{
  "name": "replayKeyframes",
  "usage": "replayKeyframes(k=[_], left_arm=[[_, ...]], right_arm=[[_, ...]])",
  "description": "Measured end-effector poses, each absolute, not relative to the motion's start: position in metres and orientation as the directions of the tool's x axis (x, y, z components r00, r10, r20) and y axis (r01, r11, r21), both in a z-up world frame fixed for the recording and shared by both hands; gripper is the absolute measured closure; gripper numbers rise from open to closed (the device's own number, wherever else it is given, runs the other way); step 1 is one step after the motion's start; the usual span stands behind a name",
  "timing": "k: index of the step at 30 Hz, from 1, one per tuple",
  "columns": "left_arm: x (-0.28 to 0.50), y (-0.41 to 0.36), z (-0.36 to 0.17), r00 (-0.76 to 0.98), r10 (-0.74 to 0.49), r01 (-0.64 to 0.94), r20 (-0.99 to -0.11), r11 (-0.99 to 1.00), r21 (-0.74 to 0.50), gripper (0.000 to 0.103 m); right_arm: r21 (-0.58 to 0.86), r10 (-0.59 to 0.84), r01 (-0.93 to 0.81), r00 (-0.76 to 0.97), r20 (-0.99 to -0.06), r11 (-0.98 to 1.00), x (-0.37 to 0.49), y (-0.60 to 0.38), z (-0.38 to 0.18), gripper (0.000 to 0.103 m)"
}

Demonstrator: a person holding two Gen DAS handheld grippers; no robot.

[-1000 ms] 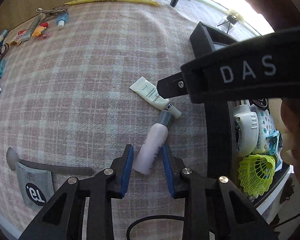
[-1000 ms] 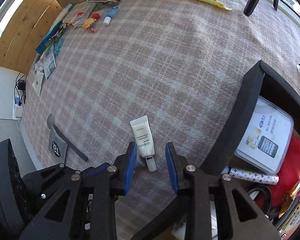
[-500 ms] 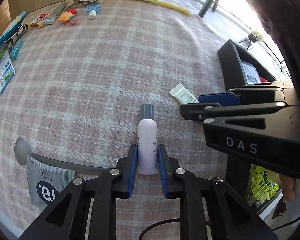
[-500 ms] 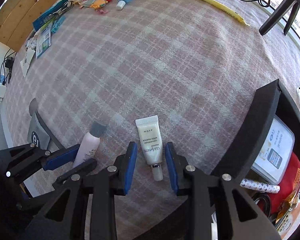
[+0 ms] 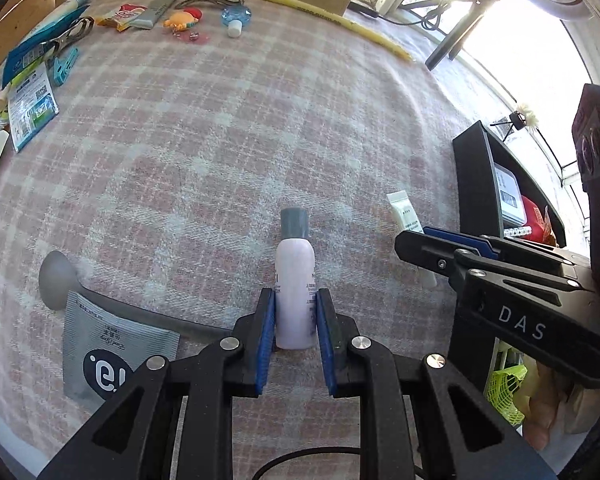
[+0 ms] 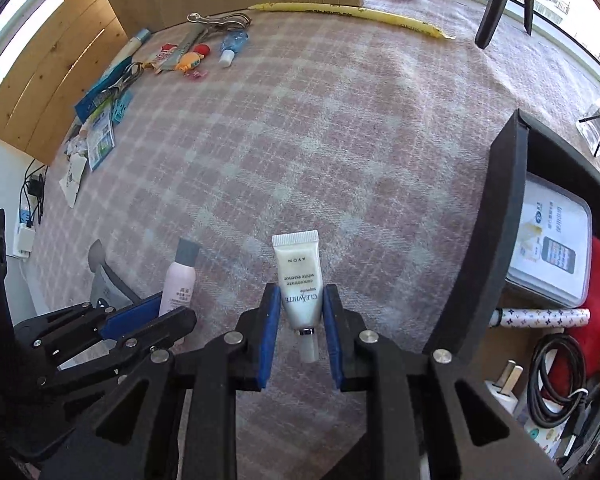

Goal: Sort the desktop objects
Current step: 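Lift and carry the pink bottle and cream tube with both tools over the tray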

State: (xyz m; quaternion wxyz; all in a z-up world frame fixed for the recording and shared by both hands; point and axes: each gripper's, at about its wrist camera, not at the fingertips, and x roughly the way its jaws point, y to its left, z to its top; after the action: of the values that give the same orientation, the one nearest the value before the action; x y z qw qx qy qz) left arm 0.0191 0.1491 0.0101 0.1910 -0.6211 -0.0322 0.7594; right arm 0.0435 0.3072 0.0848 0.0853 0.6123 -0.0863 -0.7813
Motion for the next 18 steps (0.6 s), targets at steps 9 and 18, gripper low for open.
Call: replayKeyframes(k=[9,18], left_arm=[[0.026,0.163,0.038,-0.182,0.362,-0.316,-0.914,-0.902,-0.294,0.084],[0.030,0.221,0.071,-0.177,0.414,-0.439,-0.893,-0.845,-0.305,0.084]], right_arm=[[0.290,-0.261,-0.033,-0.346,-0.901,-0.956,0.072,0.340,0.132,0.082],[0.335,-0.243,-0.146,-0.438,-0.865,-0.931,0.119,0.407,0.163,0.082]])
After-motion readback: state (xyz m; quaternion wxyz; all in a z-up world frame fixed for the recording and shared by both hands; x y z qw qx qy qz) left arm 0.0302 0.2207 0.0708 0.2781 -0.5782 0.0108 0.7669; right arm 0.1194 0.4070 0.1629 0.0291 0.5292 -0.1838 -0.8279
